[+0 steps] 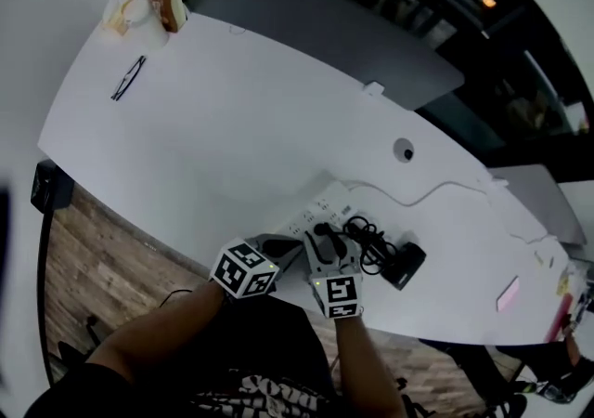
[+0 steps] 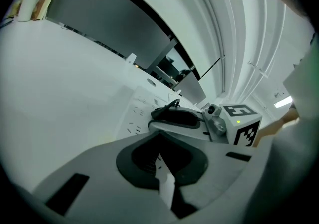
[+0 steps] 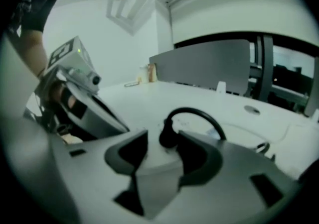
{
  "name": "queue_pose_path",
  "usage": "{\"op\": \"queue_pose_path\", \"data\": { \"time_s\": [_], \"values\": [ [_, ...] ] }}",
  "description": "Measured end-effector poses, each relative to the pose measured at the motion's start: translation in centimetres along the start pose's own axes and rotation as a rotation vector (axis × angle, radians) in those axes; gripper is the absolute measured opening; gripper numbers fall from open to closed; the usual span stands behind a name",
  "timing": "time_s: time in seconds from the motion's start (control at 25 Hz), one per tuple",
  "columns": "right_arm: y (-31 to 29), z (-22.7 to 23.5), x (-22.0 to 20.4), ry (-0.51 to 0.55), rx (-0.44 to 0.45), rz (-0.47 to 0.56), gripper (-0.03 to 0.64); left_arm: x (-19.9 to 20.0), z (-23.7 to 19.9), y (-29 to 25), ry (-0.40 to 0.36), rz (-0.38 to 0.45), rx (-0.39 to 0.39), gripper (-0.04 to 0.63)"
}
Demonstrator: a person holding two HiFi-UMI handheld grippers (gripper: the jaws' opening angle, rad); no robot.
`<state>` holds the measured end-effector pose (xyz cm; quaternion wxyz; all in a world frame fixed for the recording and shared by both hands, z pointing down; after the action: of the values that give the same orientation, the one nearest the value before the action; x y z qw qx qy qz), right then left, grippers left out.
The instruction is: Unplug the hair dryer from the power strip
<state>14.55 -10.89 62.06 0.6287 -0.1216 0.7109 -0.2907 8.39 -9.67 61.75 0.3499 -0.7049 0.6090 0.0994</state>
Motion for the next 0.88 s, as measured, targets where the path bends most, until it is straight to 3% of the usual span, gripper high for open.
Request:
{"op": "queue_pose_path", "data": {
  "time_s": [0.04,0.28,0.44,0.52,0.6,0.68,0.76,0.8,0.88],
  "values": [
    [0.3,-0.1,-0.3,-0.014,0.018,-0.022,0.203,-0.1,-0.1,0.0,-0.003,-0.005,0.010,0.028],
    [5.1,-0.8,-2.7,0.010,0.069,-0.106,0.207,-0.3,0.5,-0.3,-0.079,-0.020,0.064,0.028],
    [9.1,-1.5,-2.1,0.077,0.115,-0.064,0.207,2.6,3.1,2.6,-0.130,0.162,0.048,0.028],
    [11.7,-1.0,0.3,0.074,0.116,0.032,0.182,4.6,5.1,5.3,-0.242,0.258,0.109,0.028],
    [14.8,-0.8,4.0,0.047,0.122,0.168,0.052,6.3,7.6,8.4,-0.421,0.315,0.217,0.028],
    [17.7,-1.0,7.9,0.038,0.134,0.318,0.041,7.9,10.8,11.4,-0.620,0.358,0.329,0.028],
    [20.0,-1.0,10.9,0.034,0.107,0.440,0.038,9.2,14.5,14.0,-0.791,0.411,0.383,0.026],
    [20.9,-0.9,12.0,0.021,0.081,0.479,0.038,9.7,16.3,15.2,-0.840,0.441,0.390,0.027],
    [22.1,-0.4,13.4,-0.014,0.032,0.523,0.037,10.3,18.4,17.2,-0.801,0.512,0.396,0.028]
  ]
}}
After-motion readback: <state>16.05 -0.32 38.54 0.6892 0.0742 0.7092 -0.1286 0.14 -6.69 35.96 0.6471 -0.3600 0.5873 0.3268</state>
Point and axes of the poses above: the fingertips, and each gripper's own axes: y backward along the fingers, z to its right, x out of its top, the point moved 3 cm from there along y, backward along the fingers, and after that the axes turned 10 degrees about -x, right-handed, at the moved point
